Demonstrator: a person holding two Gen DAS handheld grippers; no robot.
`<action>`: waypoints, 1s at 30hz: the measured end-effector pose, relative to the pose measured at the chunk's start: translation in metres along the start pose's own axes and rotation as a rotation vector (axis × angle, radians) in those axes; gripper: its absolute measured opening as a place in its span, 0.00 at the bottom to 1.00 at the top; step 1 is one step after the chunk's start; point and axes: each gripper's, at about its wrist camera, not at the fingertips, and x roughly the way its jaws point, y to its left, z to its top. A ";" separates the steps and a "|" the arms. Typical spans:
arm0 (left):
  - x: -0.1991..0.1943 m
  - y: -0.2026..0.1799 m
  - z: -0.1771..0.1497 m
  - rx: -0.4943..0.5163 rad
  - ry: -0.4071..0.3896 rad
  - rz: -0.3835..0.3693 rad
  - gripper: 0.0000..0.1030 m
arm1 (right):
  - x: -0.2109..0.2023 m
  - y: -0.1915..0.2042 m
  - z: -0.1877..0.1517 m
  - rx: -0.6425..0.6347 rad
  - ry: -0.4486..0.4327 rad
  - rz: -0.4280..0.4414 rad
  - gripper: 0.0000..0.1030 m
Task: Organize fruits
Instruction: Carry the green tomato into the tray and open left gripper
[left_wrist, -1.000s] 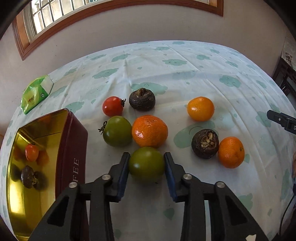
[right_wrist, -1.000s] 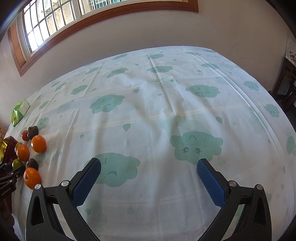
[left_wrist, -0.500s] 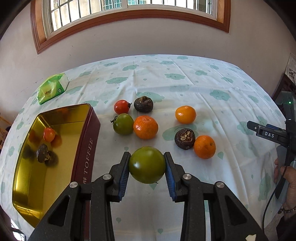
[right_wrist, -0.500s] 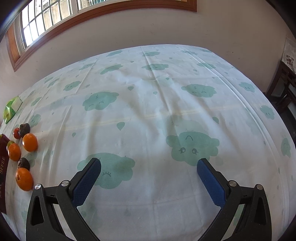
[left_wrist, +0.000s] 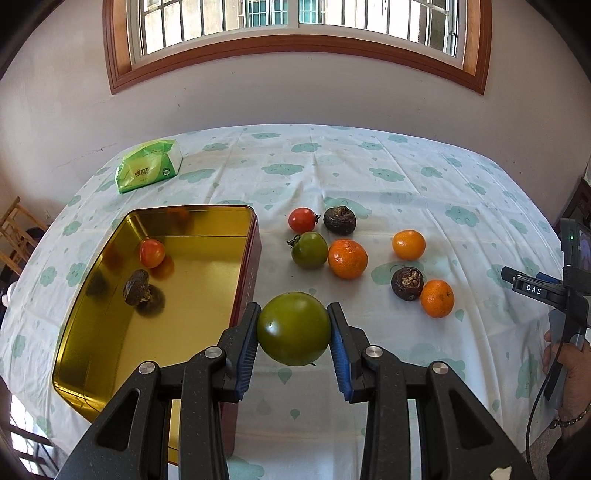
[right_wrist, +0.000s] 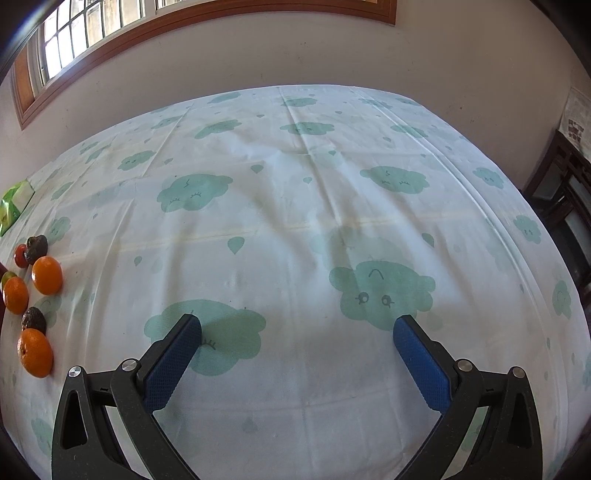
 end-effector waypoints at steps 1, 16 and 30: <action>-0.002 0.003 0.001 -0.002 -0.005 0.003 0.32 | 0.000 0.000 0.000 0.000 0.000 0.000 1.00; -0.004 0.055 0.004 -0.041 -0.024 0.105 0.32 | 0.001 0.000 0.000 0.000 -0.001 -0.002 1.00; 0.020 0.113 -0.010 -0.091 0.032 0.217 0.32 | 0.001 0.000 0.000 0.001 -0.001 -0.003 1.00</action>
